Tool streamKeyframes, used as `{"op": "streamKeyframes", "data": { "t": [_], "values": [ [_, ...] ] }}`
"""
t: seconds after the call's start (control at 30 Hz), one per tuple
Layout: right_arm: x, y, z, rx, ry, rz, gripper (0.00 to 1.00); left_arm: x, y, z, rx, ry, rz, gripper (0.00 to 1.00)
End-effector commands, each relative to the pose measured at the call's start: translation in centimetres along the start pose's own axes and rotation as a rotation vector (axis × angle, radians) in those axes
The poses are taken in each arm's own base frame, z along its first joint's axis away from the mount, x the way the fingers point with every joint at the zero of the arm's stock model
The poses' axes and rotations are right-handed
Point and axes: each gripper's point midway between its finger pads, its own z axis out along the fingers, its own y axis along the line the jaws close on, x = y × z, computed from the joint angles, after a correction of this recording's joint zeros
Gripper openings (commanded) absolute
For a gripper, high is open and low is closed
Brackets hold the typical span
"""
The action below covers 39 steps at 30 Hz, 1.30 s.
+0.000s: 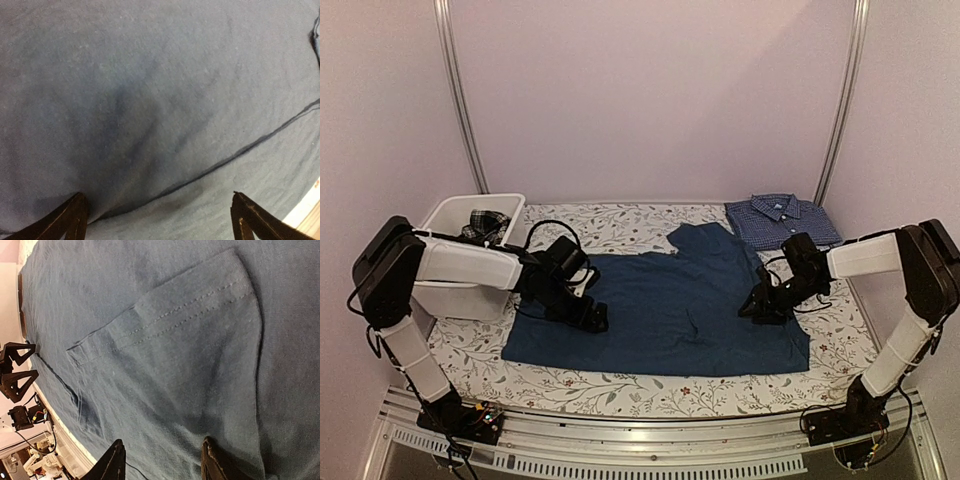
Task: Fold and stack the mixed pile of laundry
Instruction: Move the 1/3-folded T-shirt to the corner of the board, then flatten out the 1/3-folded T-shirt at the center of the board.
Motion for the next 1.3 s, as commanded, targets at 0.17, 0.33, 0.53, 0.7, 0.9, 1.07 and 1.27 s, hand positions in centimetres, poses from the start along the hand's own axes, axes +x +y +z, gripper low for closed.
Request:
{"op": "streamKeyframes", "data": {
  "t": [0.17, 0.33, 0.53, 0.7, 0.9, 1.07, 1.27],
  "values": [
    [12.4, -4.7, -0.8, 0.139, 0.248, 0.298, 0.54, 12.0, -3.8, 0.1, 0.071, 0.319, -0.034, 1.00],
    [14.1, -4.9, -1.7, 0.143, 0.238, 0.344, 0.56, 12.6, -4.9, -0.8, 0.085, 0.335, -0.026, 1.00],
    [9.4, -3.1, -3.0, 0.128, 0.107, 0.275, 0.58, 6.4, -4.2, -3.4, 0.085, 0.174, -0.052, 1.00],
    [3.9, -2.1, -4.5, 0.192, -0.019, 0.202, 0.58, 2.7, -0.3, -3.6, 0.021, 0.094, -0.143, 1.00],
    [2.9, -4.1, -3.7, 0.239, -0.017, 0.249, 0.57, 1.8, 2.1, -2.1, -0.051, 0.102, -0.176, 1.00],
    [2.0, -7.3, -2.5, 0.241, -0.014, 0.355, 0.57, 2.8, 2.9, -1.2, -0.062, 0.134, -0.244, 1.00],
    [-1.1, -7.8, -3.0, 0.245, -0.042, 0.350, 0.57, 4.3, 1.6, -0.9, 0.003, 0.168, -0.294, 1.00]
  ]
}}
